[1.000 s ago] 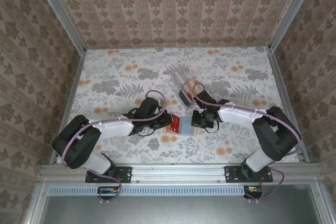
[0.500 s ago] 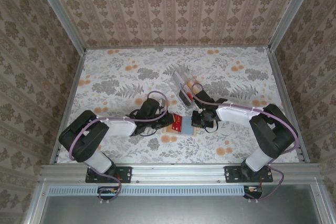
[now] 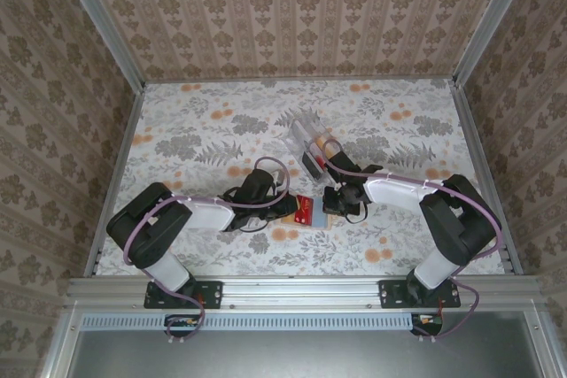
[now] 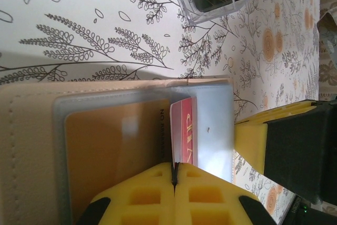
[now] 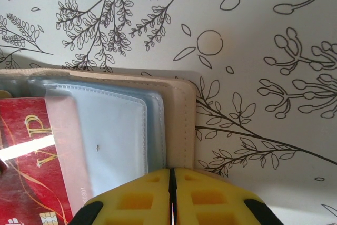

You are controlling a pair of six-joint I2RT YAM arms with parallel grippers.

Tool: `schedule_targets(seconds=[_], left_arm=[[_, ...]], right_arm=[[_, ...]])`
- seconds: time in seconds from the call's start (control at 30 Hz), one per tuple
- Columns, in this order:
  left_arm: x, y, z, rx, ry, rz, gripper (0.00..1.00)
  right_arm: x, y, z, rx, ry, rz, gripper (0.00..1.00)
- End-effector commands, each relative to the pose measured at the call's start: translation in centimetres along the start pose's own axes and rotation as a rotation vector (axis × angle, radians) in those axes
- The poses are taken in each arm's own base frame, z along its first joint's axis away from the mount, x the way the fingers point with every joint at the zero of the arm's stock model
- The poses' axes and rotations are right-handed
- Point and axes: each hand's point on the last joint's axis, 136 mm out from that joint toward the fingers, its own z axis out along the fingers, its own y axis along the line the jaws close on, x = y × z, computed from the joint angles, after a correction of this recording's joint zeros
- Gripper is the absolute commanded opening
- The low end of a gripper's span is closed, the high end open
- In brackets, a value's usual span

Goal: Put the credit cards into the card holder
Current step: Insert the credit card into the card slot.

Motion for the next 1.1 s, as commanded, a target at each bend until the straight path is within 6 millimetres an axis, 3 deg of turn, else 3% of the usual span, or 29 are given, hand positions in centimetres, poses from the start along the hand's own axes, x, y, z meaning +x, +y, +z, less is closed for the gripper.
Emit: schedule_targets(seconds=[0.0, 0.33, 0.53, 0.83, 0.97, 1.07], left_arm=[[2.0, 1.0, 0.3, -0.036, 0.077, 0.023, 0.03], [1.9, -0.8, 1.4, -0.030, 0.089, 0.039, 0.08], [2.6, -0.3, 1.8, -0.063, 0.105, 0.026, 0.11], [2.1, -0.1, 0.2, -0.175, 0.091, 0.069, 0.34], [2.1, -0.2, 0.1, -0.208, 0.113, 0.101, 0.34], [2.2, -0.6, 0.4, -0.210, 0.128, 0.118, 0.27]], right_arm=[[0.8, -3.0, 1.8, 0.129, 0.022, 0.001, 0.11], [1.1, -2.8, 2.1, 0.107, 0.029, 0.012, 0.11], [1.2, -2.8, 2.1, 0.101, 0.027, 0.023, 0.11], [1.2, -2.8, 2.1, 0.101, 0.026, 0.021, 0.12], [1.1, -2.8, 2.1, 0.099, 0.027, 0.021, 0.12], [1.1, -2.7, 2.1, 0.096, 0.025, 0.021, 0.12]])
